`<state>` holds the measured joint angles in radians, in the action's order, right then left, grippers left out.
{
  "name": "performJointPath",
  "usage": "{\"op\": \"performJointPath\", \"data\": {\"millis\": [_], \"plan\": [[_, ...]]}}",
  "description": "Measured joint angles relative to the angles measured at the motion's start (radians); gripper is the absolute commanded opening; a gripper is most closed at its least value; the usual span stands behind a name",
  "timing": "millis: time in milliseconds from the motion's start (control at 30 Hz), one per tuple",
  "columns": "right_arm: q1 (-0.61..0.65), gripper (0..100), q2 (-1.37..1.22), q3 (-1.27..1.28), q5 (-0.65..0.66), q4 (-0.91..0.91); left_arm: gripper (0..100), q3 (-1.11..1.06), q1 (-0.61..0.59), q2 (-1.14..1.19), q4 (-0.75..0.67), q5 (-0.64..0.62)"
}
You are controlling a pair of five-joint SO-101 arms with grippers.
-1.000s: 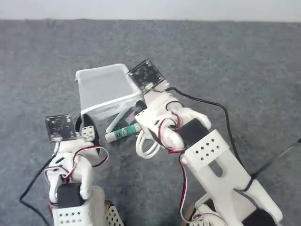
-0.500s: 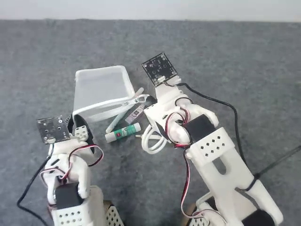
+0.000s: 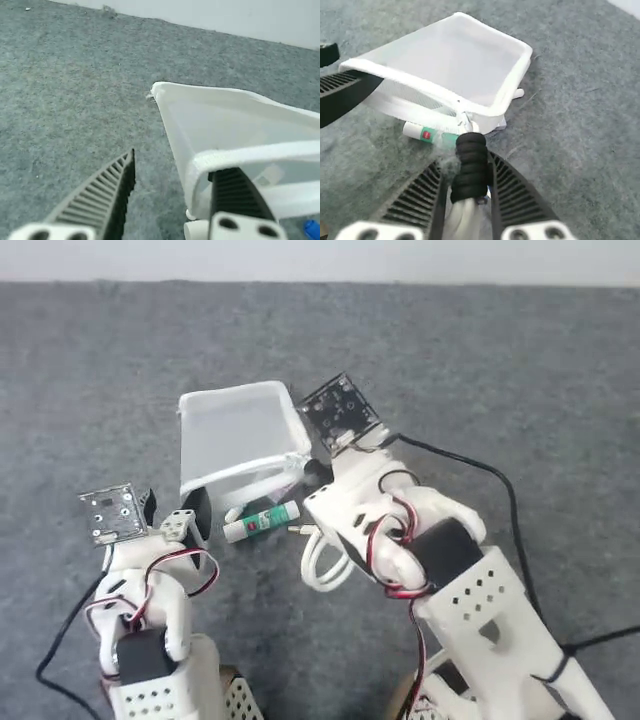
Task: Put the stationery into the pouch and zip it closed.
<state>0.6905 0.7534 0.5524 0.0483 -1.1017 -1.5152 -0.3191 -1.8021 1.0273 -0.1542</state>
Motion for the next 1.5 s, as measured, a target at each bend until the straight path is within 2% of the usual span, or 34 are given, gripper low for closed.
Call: {"op": "performJointPath", "data": {"millis": [167, 367, 433, 500, 633, 700, 867, 1067, 1167, 1500], "plan": [[0.000, 0.6, 0.018, 0.000, 0.000, 0.000, 22, 0.000, 0.011, 0.000, 0.000, 0.000], [0.006, 0.9, 0.117, 0.034, 0.003, 0.000, 1, -0.028, 0.086, 0.000, -0.026, 0.021], [0.006, 1.9, 0.129, 0.060, 0.003, 0.011, 1, -0.028, 0.091, 0.000, -0.035, 0.052], [0.006, 7.7, 0.130, 0.075, 0.006, 0.031, 1, -0.028, 0.092, 0.000, -0.043, 0.064], [0.006, 26.1, 0.130, 0.078, 0.006, 0.044, 1, -0.028, 0.094, 0.000, -0.041, 0.071], [0.005, 28.8, 0.124, 0.077, 0.006, 0.044, 1, -0.011, 0.094, 0.000, -0.009, 0.074], [-0.057, 28.8, 0.025, 0.017, 0.006, -0.025, 1, 0.048, 0.094, 0.000, 0.081, 0.074], [-0.112, 28.8, -0.158, -0.118, 0.006, -0.124, 1, 0.094, 0.037, 0.000, 0.083, 0.074], [-0.112, 28.8, -0.267, -0.137, 0.006, -0.127, 1, 0.109, -0.014, 0.000, 0.083, 0.074], [-0.114, 20.9, -0.551, -0.187, 0.006, -0.089, 1, 0.114, -0.028, 0.000, 0.083, 0.074]]}}
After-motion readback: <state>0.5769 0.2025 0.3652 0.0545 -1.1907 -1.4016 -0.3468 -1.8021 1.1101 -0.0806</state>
